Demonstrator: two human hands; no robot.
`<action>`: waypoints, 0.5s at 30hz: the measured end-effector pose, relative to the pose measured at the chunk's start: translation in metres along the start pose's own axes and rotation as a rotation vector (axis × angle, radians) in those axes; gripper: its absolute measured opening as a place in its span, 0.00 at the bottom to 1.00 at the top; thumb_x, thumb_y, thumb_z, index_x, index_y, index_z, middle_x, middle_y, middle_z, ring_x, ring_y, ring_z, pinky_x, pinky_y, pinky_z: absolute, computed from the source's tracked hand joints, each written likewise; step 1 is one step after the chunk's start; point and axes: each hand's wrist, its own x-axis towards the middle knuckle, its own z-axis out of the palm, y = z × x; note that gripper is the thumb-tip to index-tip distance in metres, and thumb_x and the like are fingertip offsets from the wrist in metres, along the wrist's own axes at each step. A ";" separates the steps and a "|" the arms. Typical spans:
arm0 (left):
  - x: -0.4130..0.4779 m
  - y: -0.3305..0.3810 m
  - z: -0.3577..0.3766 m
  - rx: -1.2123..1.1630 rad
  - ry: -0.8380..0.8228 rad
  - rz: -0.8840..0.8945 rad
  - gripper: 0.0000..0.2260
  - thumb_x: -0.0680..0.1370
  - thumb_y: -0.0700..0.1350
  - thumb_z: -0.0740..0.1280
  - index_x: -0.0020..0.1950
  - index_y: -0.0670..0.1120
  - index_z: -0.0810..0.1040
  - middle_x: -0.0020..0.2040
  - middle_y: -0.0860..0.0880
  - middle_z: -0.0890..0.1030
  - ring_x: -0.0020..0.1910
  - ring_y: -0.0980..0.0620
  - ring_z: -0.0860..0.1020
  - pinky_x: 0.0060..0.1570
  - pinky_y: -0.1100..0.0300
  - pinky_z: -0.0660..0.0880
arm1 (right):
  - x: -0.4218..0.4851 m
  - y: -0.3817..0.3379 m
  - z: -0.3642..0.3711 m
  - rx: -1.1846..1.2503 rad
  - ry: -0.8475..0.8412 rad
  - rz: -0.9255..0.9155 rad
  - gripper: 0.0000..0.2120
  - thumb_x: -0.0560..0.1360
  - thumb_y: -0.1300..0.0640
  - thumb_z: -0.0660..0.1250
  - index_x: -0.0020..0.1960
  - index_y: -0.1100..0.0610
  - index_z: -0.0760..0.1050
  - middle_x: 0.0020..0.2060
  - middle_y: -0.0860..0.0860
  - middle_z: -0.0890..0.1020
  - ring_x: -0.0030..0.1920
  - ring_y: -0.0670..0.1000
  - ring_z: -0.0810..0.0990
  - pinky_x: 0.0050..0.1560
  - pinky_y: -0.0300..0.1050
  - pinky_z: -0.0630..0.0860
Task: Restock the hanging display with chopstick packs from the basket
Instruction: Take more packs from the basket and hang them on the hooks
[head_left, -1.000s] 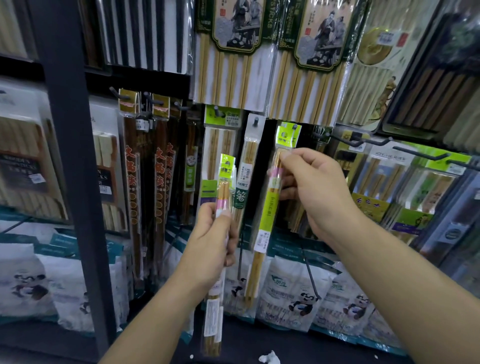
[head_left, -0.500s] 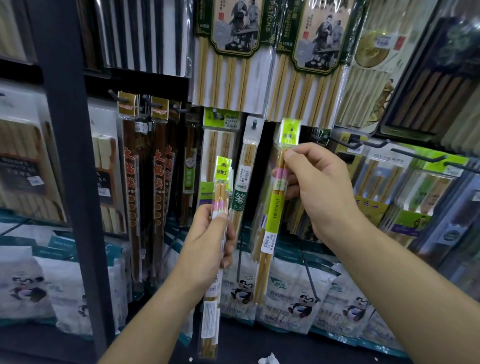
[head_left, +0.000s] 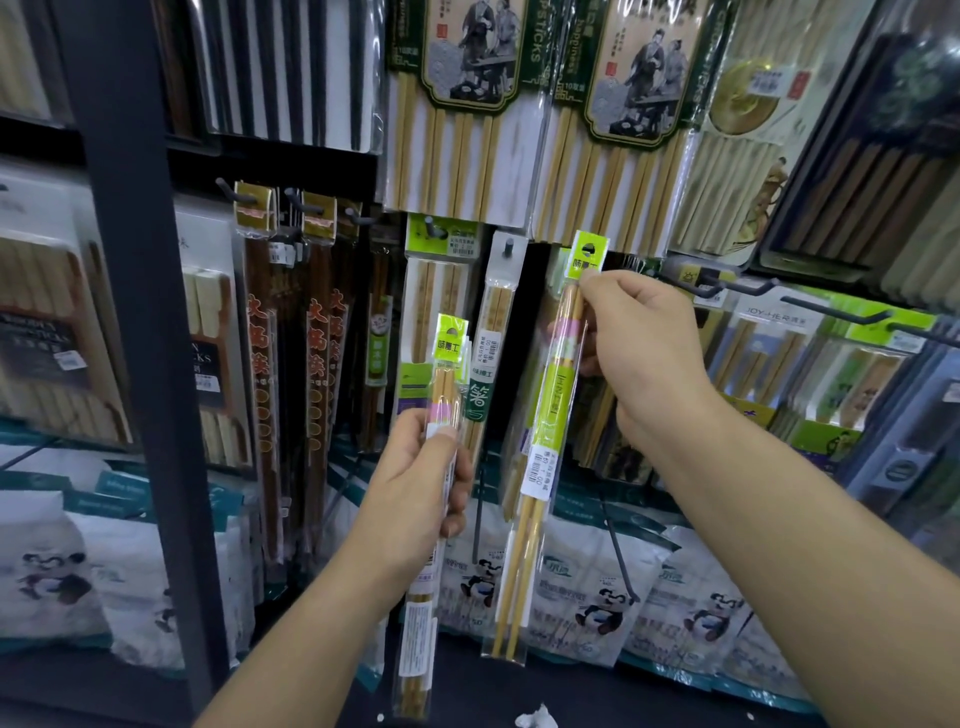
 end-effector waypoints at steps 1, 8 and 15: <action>0.000 0.000 0.000 -0.003 -0.002 0.005 0.05 0.85 0.45 0.59 0.52 0.45 0.72 0.38 0.49 0.75 0.31 0.54 0.70 0.26 0.63 0.67 | 0.001 -0.001 0.001 -0.014 0.002 0.002 0.17 0.82 0.57 0.64 0.47 0.72 0.74 0.35 0.58 0.73 0.34 0.55 0.69 0.29 0.40 0.72; -0.001 0.002 -0.001 -0.017 -0.004 0.050 0.06 0.86 0.44 0.59 0.53 0.44 0.72 0.37 0.50 0.78 0.30 0.54 0.72 0.26 0.62 0.69 | 0.001 0.003 0.003 -0.053 0.013 0.030 0.16 0.79 0.57 0.64 0.41 0.70 0.72 0.35 0.59 0.73 0.35 0.57 0.70 0.38 0.51 0.71; -0.001 0.005 0.002 -0.083 -0.034 0.083 0.06 0.86 0.45 0.59 0.57 0.45 0.73 0.38 0.48 0.78 0.32 0.52 0.74 0.28 0.59 0.75 | 0.002 0.020 0.000 -0.158 0.079 0.020 0.25 0.81 0.47 0.66 0.43 0.71 0.73 0.33 0.65 0.72 0.33 0.54 0.69 0.41 0.48 0.74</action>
